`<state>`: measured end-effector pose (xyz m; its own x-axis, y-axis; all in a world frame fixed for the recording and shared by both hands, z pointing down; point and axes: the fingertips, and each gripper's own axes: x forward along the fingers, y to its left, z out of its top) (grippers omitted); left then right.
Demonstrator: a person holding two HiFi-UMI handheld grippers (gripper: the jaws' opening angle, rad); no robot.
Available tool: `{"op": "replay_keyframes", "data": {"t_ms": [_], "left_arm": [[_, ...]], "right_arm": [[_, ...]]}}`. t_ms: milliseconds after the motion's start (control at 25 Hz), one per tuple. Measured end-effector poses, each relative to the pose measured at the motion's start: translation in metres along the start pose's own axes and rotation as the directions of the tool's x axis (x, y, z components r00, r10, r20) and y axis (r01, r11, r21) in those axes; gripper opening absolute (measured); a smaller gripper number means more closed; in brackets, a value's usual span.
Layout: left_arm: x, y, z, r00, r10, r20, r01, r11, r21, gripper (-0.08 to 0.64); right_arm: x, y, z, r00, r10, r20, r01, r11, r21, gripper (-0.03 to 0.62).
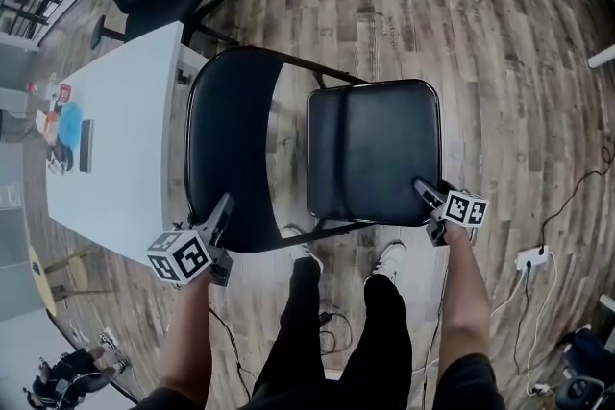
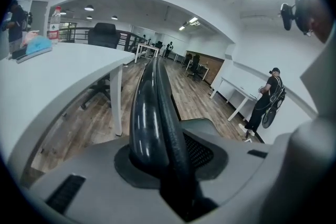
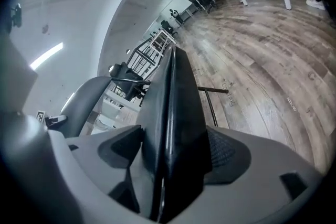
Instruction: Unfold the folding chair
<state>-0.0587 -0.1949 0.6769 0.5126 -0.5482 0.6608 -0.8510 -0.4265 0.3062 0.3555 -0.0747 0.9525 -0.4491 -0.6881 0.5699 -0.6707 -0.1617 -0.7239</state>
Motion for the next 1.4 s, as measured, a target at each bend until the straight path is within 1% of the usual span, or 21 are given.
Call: {"op": "replay_keyframes", "data": {"t_ms": [200, 280, 400, 480, 600, 720, 800, 880, 920, 1000, 1040, 1080, 1120, 1200, 1240, 1280, 1320, 1400], "left_arm": [[0.027, -0.032, -0.017, 1.000, -0.012, 0.000, 0.012, 1.000, 0.011, 0.115], [0.036, -0.048, -0.020, 1.000, -0.014, 0.002, 0.014, 1.000, 0.021, 0.115], [0.045, -0.074, -0.024, 1.000, 0.003, -0.001, -0.003, 0.999, 0.047, 0.115], [0.051, -0.089, -0.028, 1.000, 0.009, -0.005, -0.009, 0.998, 0.056, 0.115], [0.059, -0.110, -0.033, 1.000, -0.006, -0.018, 0.007, 0.999, 0.053, 0.110], [0.060, -0.118, -0.030, 1.000, -0.001, -0.024, 0.002, 0.999, 0.041, 0.100], [0.061, -0.120, -0.028, 1.000, 0.008, -0.016, -0.007, 0.999, 0.051, 0.101], [0.060, -0.119, -0.028, 1.000, 0.011, 0.008, -0.011, 0.997, 0.076, 0.118], [0.054, -0.119, -0.028, 1.000, 0.019, 0.024, -0.021, 0.996, 0.089, 0.142], [0.031, -0.119, -0.023, 0.996, 0.059, 0.061, -0.064, 0.994, 0.091, 0.190], [0.016, -0.119, -0.020, 0.993, 0.084, 0.083, -0.090, 0.993, 0.076, 0.219], [0.000, -0.118, -0.018, 0.988, 0.105, 0.109, -0.111, 0.993, 0.051, 0.227], [-0.017, -0.116, -0.017, 0.983, 0.118, 0.143, -0.122, 0.992, 0.020, 0.226], [-0.050, -0.117, -0.018, 0.969, 0.128, 0.213, -0.125, 0.992, -0.029, 0.222], [-0.064, -0.123, -0.018, 0.961, 0.134, 0.242, -0.129, 0.991, -0.038, 0.203], [-0.078, -0.131, -0.017, 0.953, 0.142, 0.268, -0.137, 0.990, -0.037, 0.171], [-0.090, -0.137, -0.015, 0.945, 0.149, 0.291, -0.147, 0.989, -0.032, 0.136], [-0.112, -0.144, -0.014, 0.931, 0.170, 0.323, -0.173, 0.985, -0.021, 0.084]], "right_arm": [[-0.001, -0.060, -0.003, 0.997, 0.083, 0.004, -0.083, 0.994, 0.064, 0.348], [-0.004, -0.081, -0.005, 0.996, 0.092, 0.007, -0.092, 0.992, 0.083, 0.348], [-0.007, -0.106, -0.006, 0.997, 0.080, 0.012, -0.081, 0.992, 0.098, 0.350], [-0.004, -0.118, -0.007, 0.996, 0.091, 0.015, -0.092, 0.991, 0.096, 0.357], [-0.003, -0.134, -0.012, 0.995, 0.104, 0.007, -0.104, 0.989, 0.102, 0.368], [-0.003, -0.137, -0.012, 0.991, 0.132, 0.010, -0.133, 0.985, 0.111, 0.371], [-0.003, -0.139, -0.007, 0.990, 0.142, 0.003, -0.141, 0.987, 0.081, 0.373], [-0.010, -0.147, -0.002, 0.993, 0.119, -0.003, -0.119, 0.992, 0.051, 0.373], [-0.018, -0.153, 0.003, 0.996, 0.092, 0.004, -0.092, 0.995, 0.042, 0.371], [-0.043, -0.166, 0.021, 0.998, 0.013, 0.055, -0.014, 1.000, 0.015, 0.371], [-0.059, -0.166, 0.033, 0.996, -0.026, 0.091, 0.027, 1.000, -0.012, 0.371], [-0.074, -0.157, 0.044, 0.991, -0.053, 0.123, 0.059, 0.997, -0.049, 0.371], [-0.088, -0.138, 0.052, 0.988, -0.062, 0.144, 0.075, 0.993, -0.093, 0.370], [-0.117, -0.076, 0.059, 0.987, -0.038, 0.156, 0.071, 0.976, -0.208, 0.370], [-0.131, -0.040, 0.057, 0.987, -0.021, 0.157, 0.064, 0.960, -0.274, 0.363], [-0.147, -0.002, 0.054, 0.986, -0.008, 0.164, 0.064, 0.939, -0.338, 0.336], [-0.162, 0.037, 0.049, 0.984, 0.002, 0.178, 0.070, 0.915, -0.396, 0.269], [-0.183, 0.121, 0.042, 0.977, 0.031, 0.212, 0.082, 0.861, -0.502, 0.072]]}}
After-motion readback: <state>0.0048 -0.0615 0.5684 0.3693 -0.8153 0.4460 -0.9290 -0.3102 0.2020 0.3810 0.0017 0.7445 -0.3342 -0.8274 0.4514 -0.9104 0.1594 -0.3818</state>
